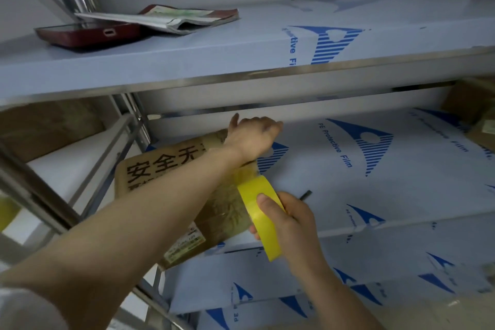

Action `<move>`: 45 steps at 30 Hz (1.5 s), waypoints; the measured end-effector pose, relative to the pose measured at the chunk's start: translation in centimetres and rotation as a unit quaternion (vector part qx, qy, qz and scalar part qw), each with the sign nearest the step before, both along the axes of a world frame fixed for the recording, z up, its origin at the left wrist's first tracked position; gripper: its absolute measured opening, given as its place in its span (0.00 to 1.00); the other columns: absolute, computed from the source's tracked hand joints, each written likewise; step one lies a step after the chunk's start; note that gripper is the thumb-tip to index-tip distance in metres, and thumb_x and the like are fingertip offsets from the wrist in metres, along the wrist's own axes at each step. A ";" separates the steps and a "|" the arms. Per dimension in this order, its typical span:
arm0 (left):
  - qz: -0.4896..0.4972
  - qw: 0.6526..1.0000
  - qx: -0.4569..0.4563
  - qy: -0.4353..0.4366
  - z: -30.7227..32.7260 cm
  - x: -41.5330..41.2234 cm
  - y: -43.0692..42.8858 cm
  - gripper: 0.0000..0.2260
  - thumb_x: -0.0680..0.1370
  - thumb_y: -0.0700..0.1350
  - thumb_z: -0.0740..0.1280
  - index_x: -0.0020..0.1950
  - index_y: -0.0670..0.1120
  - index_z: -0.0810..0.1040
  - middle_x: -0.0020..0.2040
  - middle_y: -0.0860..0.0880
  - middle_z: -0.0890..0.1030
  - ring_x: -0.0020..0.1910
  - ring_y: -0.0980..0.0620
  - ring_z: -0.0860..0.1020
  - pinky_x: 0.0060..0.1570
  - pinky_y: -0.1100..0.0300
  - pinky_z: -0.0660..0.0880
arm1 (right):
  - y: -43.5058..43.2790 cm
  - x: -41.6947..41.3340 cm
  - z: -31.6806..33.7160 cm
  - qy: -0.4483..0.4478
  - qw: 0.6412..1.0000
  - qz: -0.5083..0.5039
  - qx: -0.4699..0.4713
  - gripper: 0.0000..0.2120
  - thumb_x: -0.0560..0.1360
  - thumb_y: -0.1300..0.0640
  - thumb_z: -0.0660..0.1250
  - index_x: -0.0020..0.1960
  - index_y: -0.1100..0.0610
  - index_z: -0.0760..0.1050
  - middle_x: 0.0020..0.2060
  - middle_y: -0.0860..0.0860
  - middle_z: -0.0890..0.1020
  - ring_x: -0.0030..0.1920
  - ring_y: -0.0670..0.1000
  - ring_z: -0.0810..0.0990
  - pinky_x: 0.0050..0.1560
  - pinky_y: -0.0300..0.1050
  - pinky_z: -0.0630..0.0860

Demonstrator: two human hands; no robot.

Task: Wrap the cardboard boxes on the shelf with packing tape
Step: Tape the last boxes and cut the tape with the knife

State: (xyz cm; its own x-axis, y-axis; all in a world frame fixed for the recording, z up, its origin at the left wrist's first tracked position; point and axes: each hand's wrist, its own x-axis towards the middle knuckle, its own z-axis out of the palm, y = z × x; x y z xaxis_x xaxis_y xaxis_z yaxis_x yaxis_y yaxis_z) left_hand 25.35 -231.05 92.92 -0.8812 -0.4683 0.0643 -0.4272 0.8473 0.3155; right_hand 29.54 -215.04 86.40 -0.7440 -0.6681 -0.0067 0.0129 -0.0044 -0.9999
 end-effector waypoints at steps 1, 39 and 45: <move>-0.018 0.997 0.071 0.015 0.8 0.8 0.0 0.18 0.81 0.52 0.54 0.70 0.51 0.70 0.73 0.50 0.68 0.73 0.50 0.61 0.74 0.51 0.43 | 0.2 -0.1 0.1 -0.018 1.000 0.005 -0.003 0.18 0.74 0.49 0.70 0.40 0.66 0.76 0.30 0.62 0.81 0.30 0.55 0.82 0.37 0.55 0.78; 0.011 0.985 -0.064 -0.159 -9.0 13.1 -4.1 0.53 0.69 0.71 0.64 0.78 0.46 0.37 0.78 0.44 0.37 0.77 0.47 0.38 0.75 0.47 0.39 | -15.2 -4.8 4.2 -0.034 0.991 0.106 0.077 0.16 0.74 0.49 0.69 0.54 0.61 0.78 0.36 0.56 0.84 0.36 0.53 0.83 0.49 0.50 0.79; 0.013 0.986 -0.054 -0.156 -9.0 13.0 -4.3 0.53 0.69 0.71 0.64 0.78 0.47 0.38 0.78 0.45 0.39 0.77 0.48 0.40 0.75 0.49 0.40 | -9.7 -3.3 7.1 -0.018 0.991 0.094 0.092 0.10 0.75 0.56 0.68 0.37 0.59 0.74 0.19 0.48 0.78 0.20 0.44 0.77 0.21 0.32 0.72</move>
